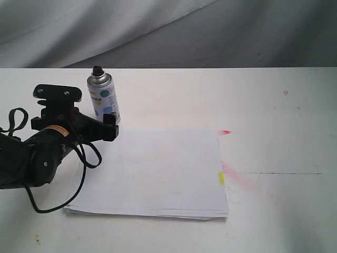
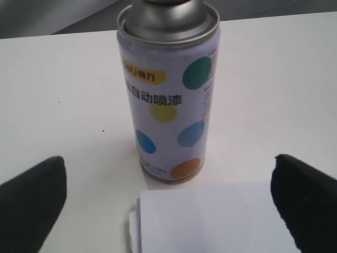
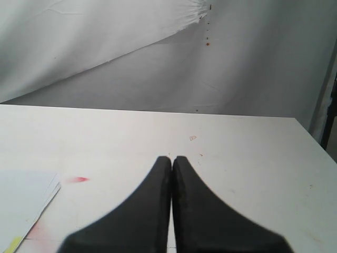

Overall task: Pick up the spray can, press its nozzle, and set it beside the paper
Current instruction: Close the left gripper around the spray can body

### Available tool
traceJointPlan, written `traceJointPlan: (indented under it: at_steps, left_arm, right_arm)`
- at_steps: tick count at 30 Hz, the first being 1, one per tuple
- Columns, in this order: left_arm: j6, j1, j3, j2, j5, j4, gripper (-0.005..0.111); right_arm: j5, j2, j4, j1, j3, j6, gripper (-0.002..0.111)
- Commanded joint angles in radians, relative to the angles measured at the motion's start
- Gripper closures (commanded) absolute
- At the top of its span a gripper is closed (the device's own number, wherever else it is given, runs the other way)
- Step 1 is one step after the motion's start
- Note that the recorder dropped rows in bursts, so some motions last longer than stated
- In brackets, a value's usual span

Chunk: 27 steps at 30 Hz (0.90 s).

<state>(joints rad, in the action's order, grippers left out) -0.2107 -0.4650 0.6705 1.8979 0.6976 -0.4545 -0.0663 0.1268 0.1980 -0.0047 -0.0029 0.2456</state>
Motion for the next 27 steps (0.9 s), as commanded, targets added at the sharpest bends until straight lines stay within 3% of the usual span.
traceJointPlan:
  at_steps: [1,16,27]
  left_arm:
    - [0.009,-0.005,-0.003,0.001,0.014,0.000,0.002]
    - [0.011,-0.005,-0.001,0.012,0.029,0.045,0.002]
    - [0.076,-0.005,-0.001,0.134,0.275,0.057,0.002]
  right_arm:
    - [0.002,-0.003,-0.012,-0.008,0.003,0.005,0.108]
    - [0.002,-0.003,-0.012,-0.008,0.003,0.005,0.108]
    - [0.002,-0.003,-0.012,-0.008,0.003,0.005,0.108]
